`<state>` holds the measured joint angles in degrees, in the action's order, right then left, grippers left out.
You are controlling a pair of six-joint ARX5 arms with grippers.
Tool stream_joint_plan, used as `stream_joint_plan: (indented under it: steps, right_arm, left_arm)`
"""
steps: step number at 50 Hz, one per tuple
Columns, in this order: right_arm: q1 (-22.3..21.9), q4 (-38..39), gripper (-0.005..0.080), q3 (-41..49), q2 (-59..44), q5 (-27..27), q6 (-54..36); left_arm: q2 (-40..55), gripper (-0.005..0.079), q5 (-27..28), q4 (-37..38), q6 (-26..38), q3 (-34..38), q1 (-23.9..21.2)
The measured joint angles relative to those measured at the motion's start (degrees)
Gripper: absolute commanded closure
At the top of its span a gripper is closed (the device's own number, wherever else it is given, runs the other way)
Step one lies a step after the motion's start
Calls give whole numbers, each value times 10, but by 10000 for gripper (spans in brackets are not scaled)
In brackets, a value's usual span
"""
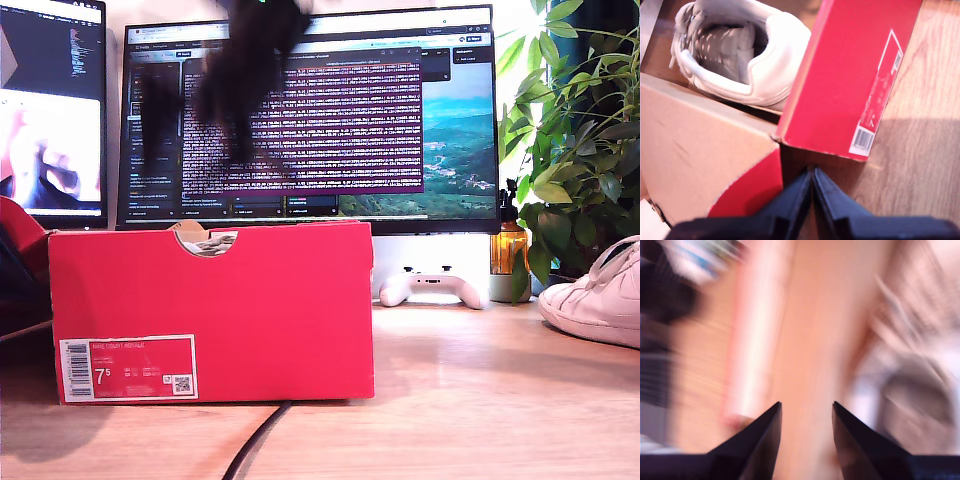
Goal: Pack the white shoes by picking the first shoe and placing it inside the red shoebox, left side, then picking and rotating the second shoe and placing it in the shoebox
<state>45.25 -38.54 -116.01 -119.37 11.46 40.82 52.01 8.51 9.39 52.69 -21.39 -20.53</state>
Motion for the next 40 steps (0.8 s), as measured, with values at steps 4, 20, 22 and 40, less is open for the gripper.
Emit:
stream_joint_plan:
  steps: [4,20,22,40]
  right_arm:
    - [-7,-27,462,-48,2,3,0]
    - [-78,-203,462,-133,6,-84,-2]
    - [-91,-231,461,-137,6,-111,23]
    - [-139,-399,461,-137,6,-249,172]
  left_arm:
    - [0,761,0,0,0,0,0]
    - [0,761,0,0,0,0,0]
    - [0,761,0,0,0,0,0]
    - [0,761,0,0,0,0,0]
